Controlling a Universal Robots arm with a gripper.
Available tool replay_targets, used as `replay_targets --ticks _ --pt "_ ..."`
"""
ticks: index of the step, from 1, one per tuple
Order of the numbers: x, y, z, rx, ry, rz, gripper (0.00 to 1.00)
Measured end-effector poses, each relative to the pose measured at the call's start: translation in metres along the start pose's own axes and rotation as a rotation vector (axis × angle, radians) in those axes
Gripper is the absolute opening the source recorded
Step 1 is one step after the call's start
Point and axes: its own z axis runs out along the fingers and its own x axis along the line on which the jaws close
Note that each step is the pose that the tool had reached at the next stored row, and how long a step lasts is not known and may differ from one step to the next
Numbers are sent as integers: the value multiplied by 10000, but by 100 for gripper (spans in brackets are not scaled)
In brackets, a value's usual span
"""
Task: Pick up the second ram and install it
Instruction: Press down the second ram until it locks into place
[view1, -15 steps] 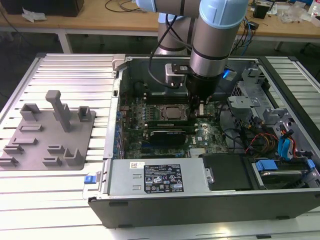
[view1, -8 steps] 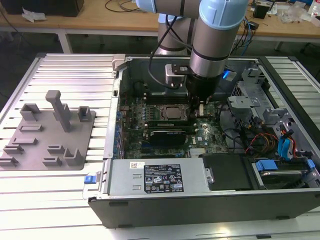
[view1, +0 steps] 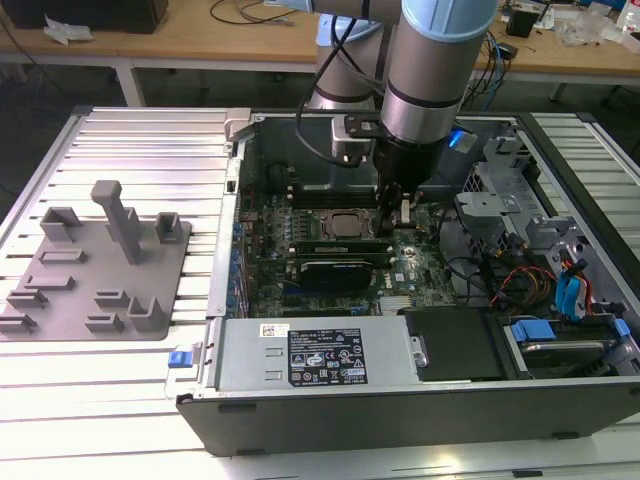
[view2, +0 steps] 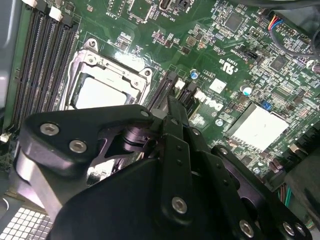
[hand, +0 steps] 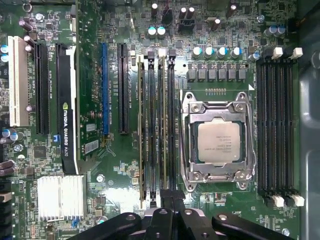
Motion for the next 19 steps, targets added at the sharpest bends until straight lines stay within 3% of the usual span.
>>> replay_targets --ticks 5,9,12,15,17,19 --pt "3 115 1 4 1 0 8" --pt "5 305 2 12 2 0 8" --pt "5 399 5 16 -1 -1 8" --pt "5 540 8 24 0 -1 8" --pt "3 679 11 29 0 1 8" --pt "1 739 14 29 0 -1 8"
